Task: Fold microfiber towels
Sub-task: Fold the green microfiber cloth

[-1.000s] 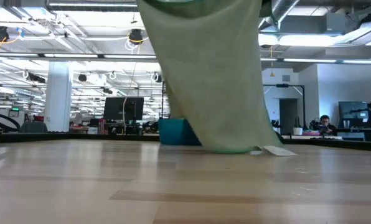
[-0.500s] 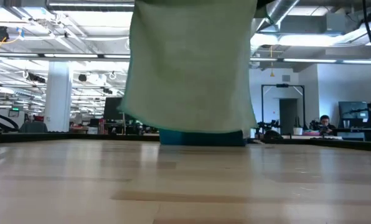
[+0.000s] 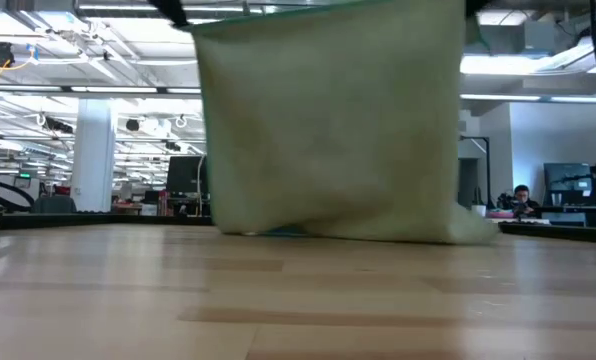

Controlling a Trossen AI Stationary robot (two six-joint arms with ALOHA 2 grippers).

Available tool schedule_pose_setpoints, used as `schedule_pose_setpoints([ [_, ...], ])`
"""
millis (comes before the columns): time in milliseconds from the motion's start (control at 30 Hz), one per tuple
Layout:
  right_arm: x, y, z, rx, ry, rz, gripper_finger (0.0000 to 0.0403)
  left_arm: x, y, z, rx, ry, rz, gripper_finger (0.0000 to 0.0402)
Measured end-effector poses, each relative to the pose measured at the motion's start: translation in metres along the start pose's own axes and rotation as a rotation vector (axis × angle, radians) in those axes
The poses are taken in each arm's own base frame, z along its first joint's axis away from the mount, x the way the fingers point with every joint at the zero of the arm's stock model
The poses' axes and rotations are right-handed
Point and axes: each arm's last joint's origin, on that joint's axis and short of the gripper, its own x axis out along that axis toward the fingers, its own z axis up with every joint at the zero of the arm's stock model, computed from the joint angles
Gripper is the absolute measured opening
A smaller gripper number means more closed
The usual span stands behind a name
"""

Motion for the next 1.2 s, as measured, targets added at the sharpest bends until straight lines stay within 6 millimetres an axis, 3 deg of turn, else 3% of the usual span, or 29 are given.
schedule_pose_setpoints([
  [333, 0.027, 0.080, -0.038, 0.050, 0.148, 0.222, 0.0008, -0.001, -0.058, -0.043, -0.033, 0.088, -0.348, 0.0000],
  [533, 0.039, 0.124, -0.055, 0.104, 0.211, 0.272, 0.0008, -0.004, -0.083, -0.061, -0.043, 0.126, -0.547, 0.0000],
  [733, 0.046, 0.158, -0.069, 0.157, 0.269, 0.309, 0.0008, 0.008, -0.096, -0.077, -0.070, 0.179, -0.662, 0.0000],
  [900, 0.048, 0.162, -0.079, 0.178, 0.318, 0.246, 0.0008, 0.025, -0.091, -0.077, -0.102, 0.155, -0.563, 0.0000],
  [1200, 0.059, 0.134, -0.085, 0.219, 0.460, 0.030, 0.0008, 0.058, -0.067, -0.057, -0.201, 0.100, -0.365, 0.0000],
])
